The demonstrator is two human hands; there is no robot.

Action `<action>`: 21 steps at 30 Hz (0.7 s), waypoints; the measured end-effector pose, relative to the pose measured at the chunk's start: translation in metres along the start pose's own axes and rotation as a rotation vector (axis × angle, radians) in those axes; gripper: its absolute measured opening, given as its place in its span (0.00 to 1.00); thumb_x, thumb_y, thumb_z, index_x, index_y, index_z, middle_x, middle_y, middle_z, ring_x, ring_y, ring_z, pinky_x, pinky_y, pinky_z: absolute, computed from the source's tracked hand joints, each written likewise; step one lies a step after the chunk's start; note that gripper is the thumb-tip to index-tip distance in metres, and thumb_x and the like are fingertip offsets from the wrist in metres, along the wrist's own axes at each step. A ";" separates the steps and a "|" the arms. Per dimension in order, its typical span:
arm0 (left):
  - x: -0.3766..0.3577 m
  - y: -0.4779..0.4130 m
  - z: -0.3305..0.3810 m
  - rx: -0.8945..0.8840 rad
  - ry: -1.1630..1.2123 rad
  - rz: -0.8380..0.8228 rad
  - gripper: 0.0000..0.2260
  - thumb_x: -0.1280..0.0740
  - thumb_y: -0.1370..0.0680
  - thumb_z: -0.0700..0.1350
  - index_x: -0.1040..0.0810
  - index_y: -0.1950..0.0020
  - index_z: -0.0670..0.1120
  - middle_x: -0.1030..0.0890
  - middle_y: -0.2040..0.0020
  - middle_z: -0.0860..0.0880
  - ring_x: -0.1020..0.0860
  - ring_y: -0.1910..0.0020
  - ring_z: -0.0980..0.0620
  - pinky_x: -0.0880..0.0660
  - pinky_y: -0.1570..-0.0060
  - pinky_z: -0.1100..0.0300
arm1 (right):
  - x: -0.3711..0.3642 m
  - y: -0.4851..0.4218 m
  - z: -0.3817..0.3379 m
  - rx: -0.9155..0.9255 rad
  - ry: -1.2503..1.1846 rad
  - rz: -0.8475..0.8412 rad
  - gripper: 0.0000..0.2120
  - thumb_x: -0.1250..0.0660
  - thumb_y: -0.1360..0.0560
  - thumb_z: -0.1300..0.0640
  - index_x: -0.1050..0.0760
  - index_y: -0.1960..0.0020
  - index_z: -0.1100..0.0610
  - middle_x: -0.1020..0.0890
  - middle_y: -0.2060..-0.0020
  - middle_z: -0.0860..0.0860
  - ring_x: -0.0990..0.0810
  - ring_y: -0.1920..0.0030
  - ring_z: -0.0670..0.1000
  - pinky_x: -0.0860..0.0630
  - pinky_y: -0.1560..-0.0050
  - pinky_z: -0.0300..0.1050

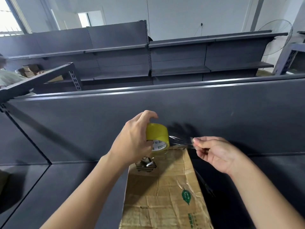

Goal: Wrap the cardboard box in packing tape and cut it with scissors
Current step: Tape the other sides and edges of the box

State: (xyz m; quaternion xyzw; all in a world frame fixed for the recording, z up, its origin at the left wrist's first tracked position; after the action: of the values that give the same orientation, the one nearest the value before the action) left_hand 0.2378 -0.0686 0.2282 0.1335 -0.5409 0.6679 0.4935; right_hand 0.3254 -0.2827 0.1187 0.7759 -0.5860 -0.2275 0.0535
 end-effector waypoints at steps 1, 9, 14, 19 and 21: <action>0.003 0.004 -0.002 -0.012 0.006 0.036 0.27 0.33 0.39 0.36 0.26 0.41 0.48 0.28 0.53 0.64 0.27 0.57 0.63 0.33 0.61 0.73 | -0.001 0.000 0.005 -0.006 -0.012 -0.012 0.01 0.31 0.24 0.69 0.21 0.53 0.66 0.21 0.68 0.54 0.22 0.72 0.44 0.22 0.71 0.36; -0.006 0.031 -0.015 0.113 0.189 0.432 0.25 0.37 0.39 0.28 0.17 0.48 0.48 0.19 0.50 0.51 0.19 0.49 0.52 0.21 0.52 0.51 | 0.007 -0.003 0.027 0.013 -0.036 0.033 0.01 0.31 0.24 0.68 0.21 0.54 0.66 0.20 0.71 0.52 0.21 0.71 0.45 0.22 0.70 0.36; -0.010 0.023 -0.011 0.055 0.143 0.417 0.22 0.32 0.41 0.22 0.17 0.52 0.41 0.18 0.54 0.52 0.20 0.55 0.55 0.24 0.56 0.63 | 0.009 -0.009 0.037 0.014 -0.019 0.057 0.02 0.31 0.23 0.68 0.21 0.55 0.65 0.20 0.72 0.51 0.22 0.69 0.46 0.23 0.70 0.36; -0.011 0.023 -0.013 0.004 0.164 0.410 0.15 0.30 0.40 0.26 0.17 0.56 0.39 0.17 0.52 0.52 0.18 0.51 0.56 0.21 0.54 0.59 | 0.008 -0.014 0.046 0.004 -0.053 0.070 0.02 0.30 0.24 0.68 0.20 0.55 0.64 0.17 0.67 0.52 0.21 0.65 0.47 0.24 0.70 0.35; -0.013 0.025 -0.017 0.014 0.168 0.400 0.17 0.27 0.40 0.23 0.16 0.56 0.39 0.16 0.51 0.52 0.17 0.50 0.56 0.20 0.53 0.60 | 0.007 -0.015 0.048 -0.001 -0.053 0.065 0.02 0.30 0.24 0.68 0.20 0.54 0.64 0.16 0.66 0.52 0.20 0.65 0.47 0.23 0.69 0.35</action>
State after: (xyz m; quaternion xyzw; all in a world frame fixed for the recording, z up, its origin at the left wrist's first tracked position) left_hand 0.2298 -0.0590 0.1974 -0.0289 -0.5088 0.7651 0.3935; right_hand 0.3206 -0.2756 0.0688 0.7500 -0.6121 -0.2464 0.0456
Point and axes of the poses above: each hand's wrist, its own y-axis away from the middle knuckle, its own x-axis out of the back of the hand, z = x × y, the point moved 7 cm from there along -y, towards the middle knuckle
